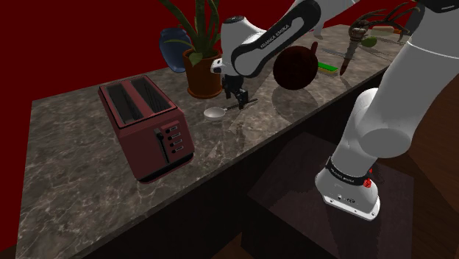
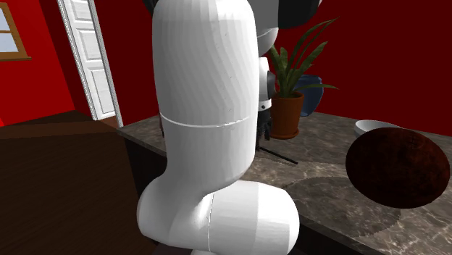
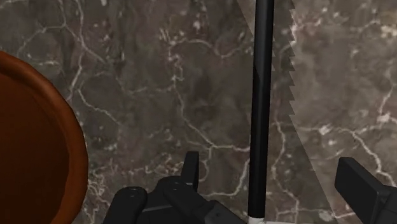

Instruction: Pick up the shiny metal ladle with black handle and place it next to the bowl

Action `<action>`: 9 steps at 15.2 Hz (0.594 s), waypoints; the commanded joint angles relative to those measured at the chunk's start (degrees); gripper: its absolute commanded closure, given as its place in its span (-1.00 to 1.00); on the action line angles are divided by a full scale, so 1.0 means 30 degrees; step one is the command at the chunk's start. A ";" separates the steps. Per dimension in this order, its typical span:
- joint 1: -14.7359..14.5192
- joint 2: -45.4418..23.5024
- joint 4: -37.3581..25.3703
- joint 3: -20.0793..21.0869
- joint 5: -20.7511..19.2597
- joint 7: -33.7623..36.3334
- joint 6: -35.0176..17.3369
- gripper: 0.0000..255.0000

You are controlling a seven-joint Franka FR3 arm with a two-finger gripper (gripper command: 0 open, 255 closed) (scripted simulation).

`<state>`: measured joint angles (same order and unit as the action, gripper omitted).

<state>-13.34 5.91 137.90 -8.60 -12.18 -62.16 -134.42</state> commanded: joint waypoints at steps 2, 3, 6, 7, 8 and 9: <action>0.0060 -0.0618 0.0164 -0.0085 -0.0048 -0.0061 -0.0813 -1.00; 0.0081 -0.0813 0.0237 -0.0109 -0.0066 -0.0054 -0.1083 -1.00; 0.0093 -0.0927 0.0277 -0.0123 -0.0076 -0.0050 -0.1239 -1.00; 0.0093 -0.0927 0.0277 -0.0123 -0.0076 -0.0050 -0.1238 -1.00; 0.0093 -0.0928 0.0276 -0.0123 -0.0076 -0.0050 -0.1238 -1.00; 0.0093 -0.0928 0.0276 -0.0123 -0.0076 -0.0050 -0.1238 -1.00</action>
<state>-13.06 3.14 138.72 -8.97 -12.41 -62.32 -138.11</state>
